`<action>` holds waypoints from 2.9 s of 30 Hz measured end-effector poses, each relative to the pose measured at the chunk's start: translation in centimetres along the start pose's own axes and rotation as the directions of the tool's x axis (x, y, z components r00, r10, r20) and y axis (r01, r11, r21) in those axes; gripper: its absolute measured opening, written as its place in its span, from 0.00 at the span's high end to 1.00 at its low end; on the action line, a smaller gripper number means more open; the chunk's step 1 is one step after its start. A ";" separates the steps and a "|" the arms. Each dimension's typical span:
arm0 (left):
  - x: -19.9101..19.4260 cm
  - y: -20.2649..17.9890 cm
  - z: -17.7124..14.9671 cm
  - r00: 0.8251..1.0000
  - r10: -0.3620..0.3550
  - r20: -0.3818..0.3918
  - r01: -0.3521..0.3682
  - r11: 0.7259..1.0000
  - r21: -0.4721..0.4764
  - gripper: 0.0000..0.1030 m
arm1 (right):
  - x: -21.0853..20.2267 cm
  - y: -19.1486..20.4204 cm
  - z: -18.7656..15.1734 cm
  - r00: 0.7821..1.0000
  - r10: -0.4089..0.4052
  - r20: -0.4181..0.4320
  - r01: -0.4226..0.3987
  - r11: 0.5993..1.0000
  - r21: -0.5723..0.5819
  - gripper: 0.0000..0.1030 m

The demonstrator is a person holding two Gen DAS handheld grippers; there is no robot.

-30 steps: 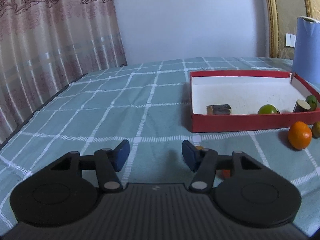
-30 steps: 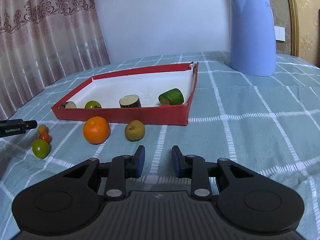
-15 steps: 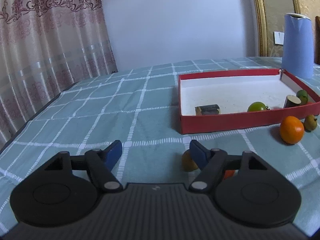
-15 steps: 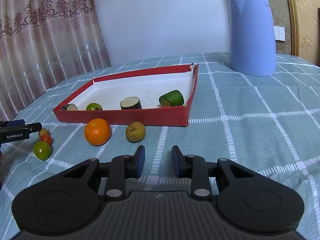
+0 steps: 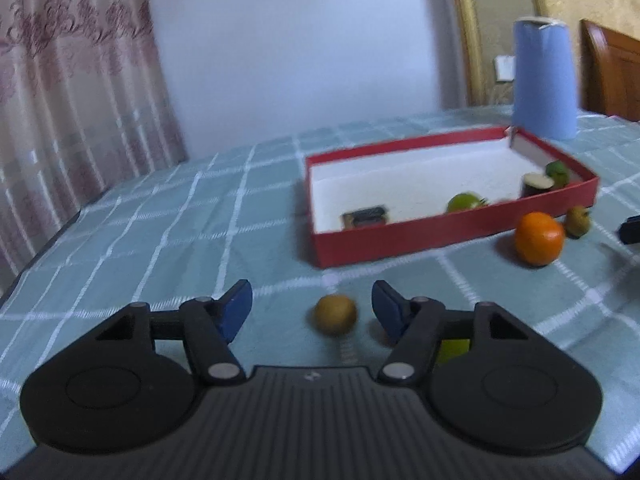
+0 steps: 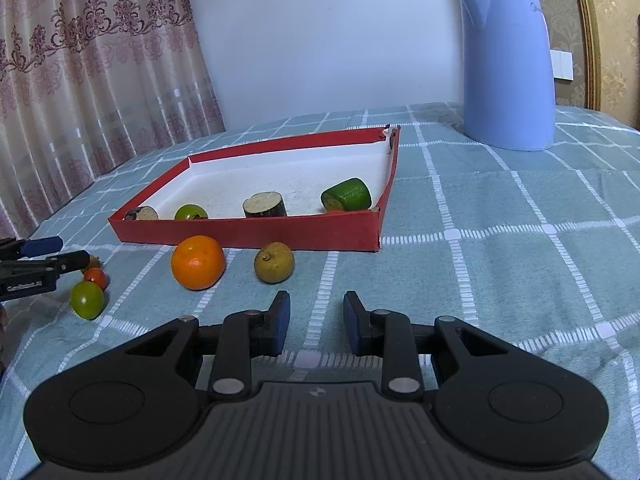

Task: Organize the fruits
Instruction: 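Grasp the small yellow round fruit with the left gripper, then carry the yellow fruit over the tray and open the left gripper, then move the right gripper toward the small yellow-green pear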

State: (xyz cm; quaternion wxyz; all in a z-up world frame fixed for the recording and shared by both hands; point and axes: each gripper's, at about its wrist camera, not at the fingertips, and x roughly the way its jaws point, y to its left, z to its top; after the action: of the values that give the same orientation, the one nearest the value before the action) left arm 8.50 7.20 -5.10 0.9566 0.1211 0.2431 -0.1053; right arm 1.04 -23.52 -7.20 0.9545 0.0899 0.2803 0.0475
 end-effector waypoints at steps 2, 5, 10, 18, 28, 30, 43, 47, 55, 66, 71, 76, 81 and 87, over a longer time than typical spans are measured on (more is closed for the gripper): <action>0.6 0.4 0.0 0.999 -0.014 -0.034 0.013 1.000 -0.025 0.46 | 0.0 0.0 0.0 1.000 0.001 0.000 -0.001 1.000 0.001 0.73; 0.9 0.6 0.0 0.998 -0.037 -0.052 0.036 0.999 -0.030 0.49 | 0.0 0.0 0.0 1.000 0.000 0.000 0.000 1.000 0.000 0.73; 1.5 0.1 0.0 0.996 -0.043 -0.080 0.043 0.999 -0.004 0.58 | 0.0 0.0 0.0 1.000 0.000 0.000 0.000 1.000 0.001 0.73; 2.2 -0.5 0.4 0.994 -0.018 -0.108 0.017 1.000 -0.010 0.77 | 0.1 0.0 -0.2 1.000 0.001 -0.006 0.000 1.000 0.007 0.73; 0.5 -1.4 2.2 0.995 0.085 -0.061 -0.088 0.995 -0.053 0.78 | 0.2 -0.2 -0.2 1.000 0.002 -0.011 -0.002 1.000 0.010 0.73; 0.1 -1.9 3.0 0.994 0.107 -0.037 -0.109 0.992 -0.057 0.78 | 0.2 -0.2 -0.2 1.000 0.003 -0.010 -0.003 1.000 0.012 0.73; 3.6 -5.7 9.0 0.987 0.159 0.022 -0.158 0.986 -0.055 0.78 | 0.1 -0.9 -0.1 1.000 0.029 -0.002 -0.029 0.999 0.042 0.73; 5.8 -6.3 9.4 0.985 0.171 0.002 -0.171 0.984 -0.050 0.78 | 0.2 -1.1 -0.1 0.999 0.043 -0.008 -0.043 0.998 0.055 0.73; 6.8 -6.0 9.1 0.980 0.198 -0.015 -0.199 0.978 -0.070 0.56 | 0.3 -1.4 0.0 0.998 0.058 -0.014 -0.057 0.996 0.075 0.73; 1.9 -3.6 6.7 0.972 0.235 0.034 -0.230 0.967 -0.105 0.24 | 0.3 -1.4 -0.1 0.998 0.054 -0.013 -0.052 0.996 0.078 0.73; -2.3 -1.1 3.6 0.961 0.266 0.068 -0.255 0.957 -0.139 0.11 | 0.0 -1.1 -0.2 0.999 0.039 0.001 -0.039 0.997 0.065 0.73; -3.6 1.7 0.0 0.951 0.309 0.019 -0.301 0.937 -0.180 0.01 | -0.3 -0.2 -0.1 1.000 0.014 0.017 -0.014 1.000 0.011 0.73; -3.4 3.3 -1.4 0.959 0.282 -0.031 -0.281 0.927 -0.247 0.00 | 0.1 1.3 0.2 1.000 0.010 0.002 -0.010 0.999 -0.037 0.73; -2.7 3.6 -1.7 0.965 0.254 -0.068 -0.263 0.931 -0.252 0.00 | 0.5 2.8 1.0 1.000 0.005 0.007 -0.004 0.995 -0.098 0.73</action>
State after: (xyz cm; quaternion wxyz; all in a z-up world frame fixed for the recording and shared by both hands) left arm 6.40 11.52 -4.61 0.9654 0.0278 0.2531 0.0564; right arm 1.84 -20.86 -6.09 0.9587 0.0440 0.2739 0.0631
